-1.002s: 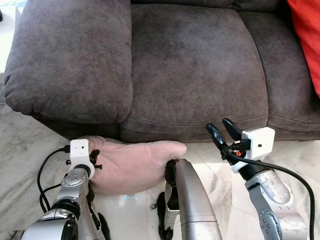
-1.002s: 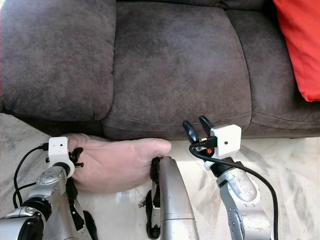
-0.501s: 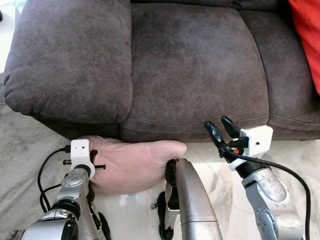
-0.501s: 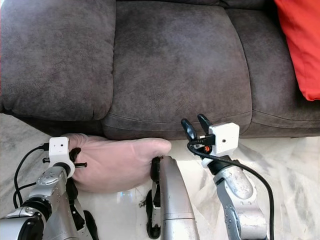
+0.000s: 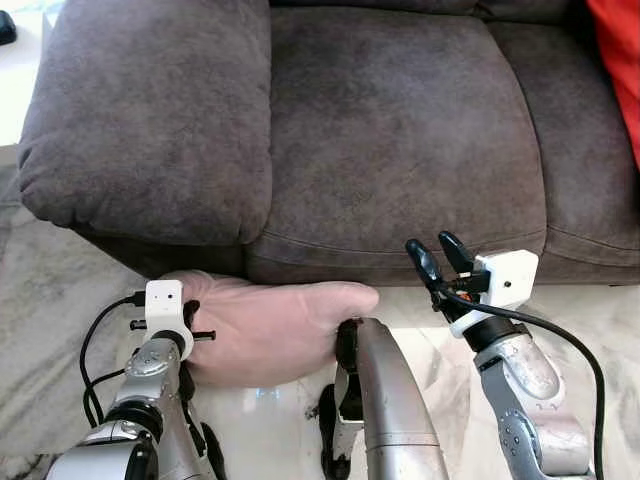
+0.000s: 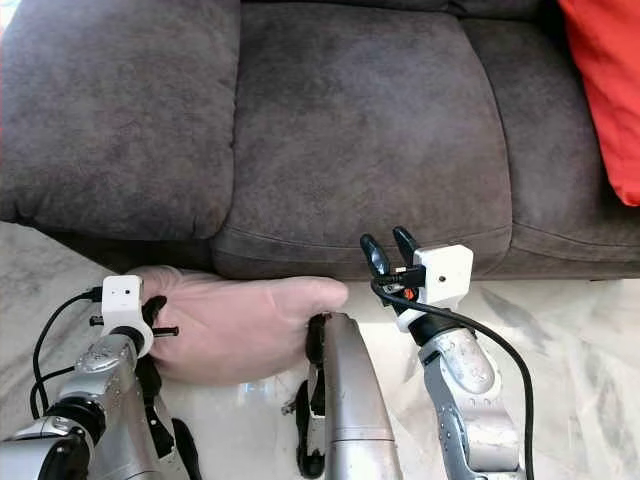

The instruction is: Move the pillow to the sofa from floor

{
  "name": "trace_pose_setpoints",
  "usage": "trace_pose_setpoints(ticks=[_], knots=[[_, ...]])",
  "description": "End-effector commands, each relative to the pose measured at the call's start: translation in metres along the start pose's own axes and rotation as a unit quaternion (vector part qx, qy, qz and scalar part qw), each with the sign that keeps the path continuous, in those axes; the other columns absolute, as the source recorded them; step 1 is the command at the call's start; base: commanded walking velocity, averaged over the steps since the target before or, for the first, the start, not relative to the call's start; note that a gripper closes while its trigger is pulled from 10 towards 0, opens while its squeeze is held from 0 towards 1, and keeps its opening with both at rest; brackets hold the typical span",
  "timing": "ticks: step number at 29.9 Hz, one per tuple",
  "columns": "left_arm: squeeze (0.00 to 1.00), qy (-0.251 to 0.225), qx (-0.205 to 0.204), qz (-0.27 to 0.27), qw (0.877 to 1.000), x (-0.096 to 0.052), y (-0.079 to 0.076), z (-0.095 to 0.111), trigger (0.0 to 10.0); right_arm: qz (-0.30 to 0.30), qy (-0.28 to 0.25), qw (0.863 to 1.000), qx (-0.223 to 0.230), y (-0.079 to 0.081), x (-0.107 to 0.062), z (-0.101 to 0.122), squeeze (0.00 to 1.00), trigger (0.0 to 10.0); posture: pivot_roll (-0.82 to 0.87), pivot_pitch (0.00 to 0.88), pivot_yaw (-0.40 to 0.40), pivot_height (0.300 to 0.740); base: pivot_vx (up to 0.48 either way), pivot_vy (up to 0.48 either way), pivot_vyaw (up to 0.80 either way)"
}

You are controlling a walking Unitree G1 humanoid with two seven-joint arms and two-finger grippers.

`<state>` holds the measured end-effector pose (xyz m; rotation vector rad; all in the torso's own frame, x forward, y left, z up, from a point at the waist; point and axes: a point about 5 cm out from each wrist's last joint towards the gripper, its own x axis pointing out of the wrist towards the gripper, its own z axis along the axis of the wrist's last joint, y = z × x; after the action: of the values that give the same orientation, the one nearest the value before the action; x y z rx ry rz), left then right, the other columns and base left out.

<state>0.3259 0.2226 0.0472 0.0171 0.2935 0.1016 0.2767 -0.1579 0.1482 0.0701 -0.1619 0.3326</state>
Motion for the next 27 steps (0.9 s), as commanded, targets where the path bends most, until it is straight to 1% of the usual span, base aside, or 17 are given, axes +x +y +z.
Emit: trace_pose_setpoints(ticks=[1,2,5,6,8,12,15,17,19,27], knots=[[0.0,0.012,0.011,0.005,1.0,-0.006,0.001,-0.012,0.0,-0.008,0.012,1.0,-0.003,-0.002,-0.003,-0.007,0.0,10.0,-0.05,0.336,-0.117,0.5,0.0,0.0,0.0],[0.0,0.005,0.007,0.008,1.0,-0.006,0.001,-0.012,10.0,-0.009,0.012,1.0,-0.003,-0.002,-0.003,-0.008,0.0,10.0,-0.04,0.331,-0.113,0.5,0.0,0.0,0.0],[0.0,-0.01,-0.006,0.02,1.0,-0.007,0.001,-0.011,10.0,-0.009,0.011,1.0,-0.001,-0.001,-0.001,-0.01,0.0,10.0,-0.04,0.323,-0.108,0.5,0.0,0.0,0.0],[0.0,-0.018,-0.005,0.025,1.0,-0.008,0.001,-0.01,10.0,-0.009,0.011,1.0,0.0,0.0,0.001,-0.011,0.0,10.0,-0.04,0.318,-0.103,0.5,0.0,0.0,0.0],[0.0,-0.02,-0.004,0.026,0.999,-0.008,0.001,-0.009,10.0,-0.009,0.011,1.0,0.001,0.001,0.001,-0.011,0.0,10.0,-0.04,0.318,-0.103,0.5,0.0,0.0,0.0],[0.0,-0.051,-0.01,0.015,0.999,-0.01,-0.004,-0.005,10.0,-0.011,0.009,1.0,0.002,0.001,0.004,-0.014,0.0,10.0,-0.02,0.302,-0.089,0.5,0.0,0.0,0.0],[0.0,-0.07,-0.015,0.021,0.997,-0.012,-0.003,-0.003,10.0,-0.012,0.008,1.0,0.003,0.001,0.005,-0.016,0.0,10.0,-0.01,0.295,-0.085,0.5,0.0,0.0,0.0],[0.0,-0.072,-0.014,0.022,0.997,-0.012,-0.004,-0.003,10.0,-0.013,0.007,1.0,0.003,0.001,0.005,-0.016,0.0,10.0,-0.01,0.286,-0.08,0.5,0.0,0.0,0.0],[0.0,-0.077,-0.012,0.014,0.997,-0.012,-0.006,-0.002,10.0,-0.018,0.003,1.0,0.004,0.001,0.009,-0.018,0.0,10.0,0.0,0.267,-0.068,0.5,0.0,0.0,0.0],[0.0,-0.088,-0.017,0.01,0.996,-0.01,-0.008,0.005,10.0,-0.024,-0.006,1.0,0.003,-0.001,0.014,-0.019,0.0,10.0,0.0,0.24,-0.044,0.5,0.0,0.0,0.0]])
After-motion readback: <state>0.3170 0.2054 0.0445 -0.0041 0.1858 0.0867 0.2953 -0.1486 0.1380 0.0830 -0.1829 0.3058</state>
